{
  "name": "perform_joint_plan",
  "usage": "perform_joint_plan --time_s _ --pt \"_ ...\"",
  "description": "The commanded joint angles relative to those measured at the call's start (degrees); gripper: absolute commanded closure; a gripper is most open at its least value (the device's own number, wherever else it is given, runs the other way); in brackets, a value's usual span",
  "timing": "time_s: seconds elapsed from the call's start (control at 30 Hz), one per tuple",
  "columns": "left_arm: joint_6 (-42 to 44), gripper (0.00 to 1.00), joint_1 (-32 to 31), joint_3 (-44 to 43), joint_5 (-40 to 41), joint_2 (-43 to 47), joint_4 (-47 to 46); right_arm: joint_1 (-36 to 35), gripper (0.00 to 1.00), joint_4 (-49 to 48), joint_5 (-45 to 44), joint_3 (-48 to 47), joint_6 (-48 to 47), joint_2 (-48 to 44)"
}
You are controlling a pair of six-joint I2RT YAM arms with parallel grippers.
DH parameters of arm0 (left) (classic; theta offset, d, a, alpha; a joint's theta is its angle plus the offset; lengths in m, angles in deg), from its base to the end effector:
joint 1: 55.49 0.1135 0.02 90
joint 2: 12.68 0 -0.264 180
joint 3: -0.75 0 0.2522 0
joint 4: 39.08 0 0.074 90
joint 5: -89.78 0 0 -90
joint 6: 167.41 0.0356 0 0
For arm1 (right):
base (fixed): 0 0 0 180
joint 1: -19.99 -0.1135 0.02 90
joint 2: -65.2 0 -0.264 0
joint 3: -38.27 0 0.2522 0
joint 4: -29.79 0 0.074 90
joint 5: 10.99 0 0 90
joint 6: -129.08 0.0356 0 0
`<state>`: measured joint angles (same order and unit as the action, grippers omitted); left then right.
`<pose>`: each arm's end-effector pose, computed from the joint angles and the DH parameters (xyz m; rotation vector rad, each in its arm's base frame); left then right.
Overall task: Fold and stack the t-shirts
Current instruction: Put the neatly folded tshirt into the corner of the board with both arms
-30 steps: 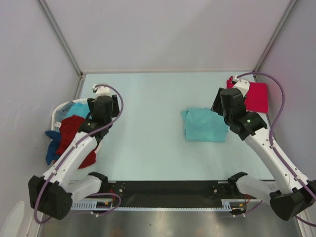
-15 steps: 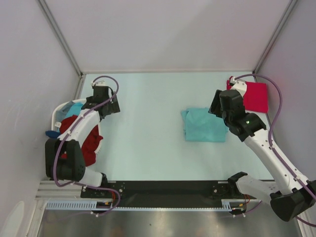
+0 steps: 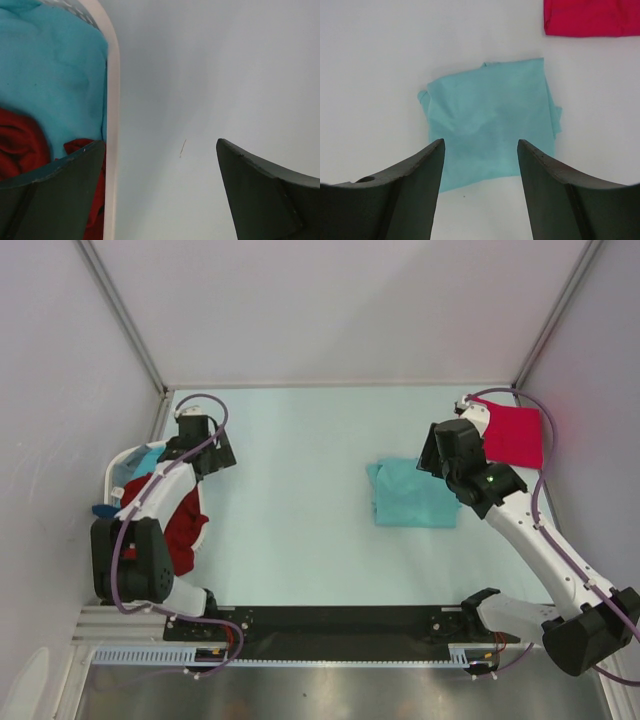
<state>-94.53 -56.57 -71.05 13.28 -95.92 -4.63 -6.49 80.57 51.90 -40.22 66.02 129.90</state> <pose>0.3118 0.0024 0.2477 -0.4384 2.3057 0.1238 0.2189 0.0909 0.3487 0.2635 2.1197 0.0186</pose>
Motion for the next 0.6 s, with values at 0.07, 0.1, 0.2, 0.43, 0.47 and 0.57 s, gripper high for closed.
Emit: perform_joint_plan --time_s 0.07,0.1,0.2,0.43,0.47,0.57 --pt "-0.9 0.01 2.4 -2.3 1.4 -4.6 0.1 -0.2 0.35 -1.3 -1.5 -0.8 0.6 -0.5" --pt "-0.7 0.01 2.6 -2.1 1.1 -4.9 -0.1 -0.2 0.35 -1.4 -2.0 -0.9 0.3 -0.5" --pt "-0.4 0.01 2.8 -2.3 1.5 -6.4 -0.4 -0.1 0.34 -1.3 -2.4 -1.1 -0.2 -0.5" --pt "0.0 0.0 2.8 -1.4 3.1 -6.4 -1.7 0.6 0.33 -2.0 -1.8 -0.7 -0.4 -0.2" --pt "0.3 0.0 2.8 -1.2 3.0 -6.6 -1.9 0.7 0.33 -2.1 -1.6 -0.7 -0.4 0.1" --pt "0.4 0.01 2.8 -0.7 3.1 -6.3 -2.7 0.7 0.32 -2.3 -1.3 -0.7 -0.4 0.4"
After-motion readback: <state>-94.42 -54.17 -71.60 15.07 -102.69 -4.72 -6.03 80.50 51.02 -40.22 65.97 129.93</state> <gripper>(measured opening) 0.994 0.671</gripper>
